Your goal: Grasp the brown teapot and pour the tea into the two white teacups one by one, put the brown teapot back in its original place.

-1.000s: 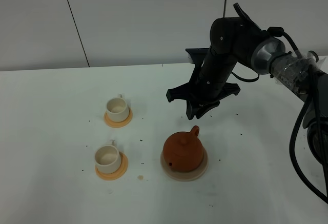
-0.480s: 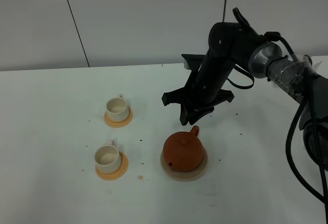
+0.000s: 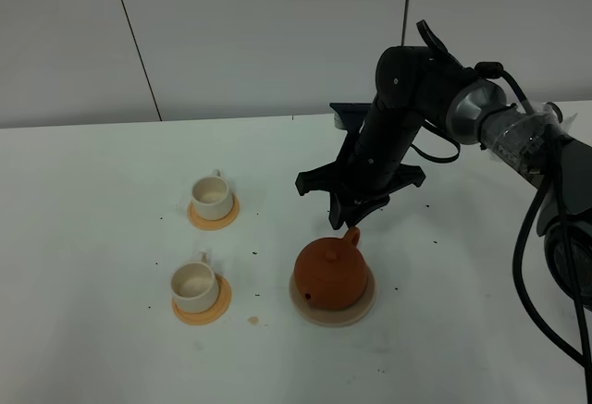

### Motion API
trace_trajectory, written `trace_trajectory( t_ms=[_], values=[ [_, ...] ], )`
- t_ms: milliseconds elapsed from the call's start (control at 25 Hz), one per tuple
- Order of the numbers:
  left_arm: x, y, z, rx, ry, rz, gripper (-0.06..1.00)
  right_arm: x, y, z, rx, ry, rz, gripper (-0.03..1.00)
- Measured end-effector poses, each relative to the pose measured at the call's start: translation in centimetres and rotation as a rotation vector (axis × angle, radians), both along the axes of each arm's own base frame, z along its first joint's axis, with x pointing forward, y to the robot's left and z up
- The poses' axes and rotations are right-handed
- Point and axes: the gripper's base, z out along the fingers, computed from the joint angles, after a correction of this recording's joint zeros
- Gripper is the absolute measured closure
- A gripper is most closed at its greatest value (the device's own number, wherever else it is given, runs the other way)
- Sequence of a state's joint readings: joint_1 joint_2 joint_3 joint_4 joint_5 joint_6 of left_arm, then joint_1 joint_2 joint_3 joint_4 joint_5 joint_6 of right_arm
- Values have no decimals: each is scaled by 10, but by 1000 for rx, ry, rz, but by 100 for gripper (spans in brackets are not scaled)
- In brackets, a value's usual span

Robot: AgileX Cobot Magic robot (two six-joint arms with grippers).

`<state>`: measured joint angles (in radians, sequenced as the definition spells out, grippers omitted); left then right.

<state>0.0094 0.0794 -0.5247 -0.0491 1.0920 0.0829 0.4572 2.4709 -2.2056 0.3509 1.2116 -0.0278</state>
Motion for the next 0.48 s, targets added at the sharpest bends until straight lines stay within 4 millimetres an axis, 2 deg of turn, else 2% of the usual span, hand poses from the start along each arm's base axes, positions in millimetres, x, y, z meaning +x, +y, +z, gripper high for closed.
trace_trajectory(
  t_ms=[480],
  values=[
    [0,0,0,0,0,0,71,1,-2,-1,-19,0,-23,79]
  ],
)
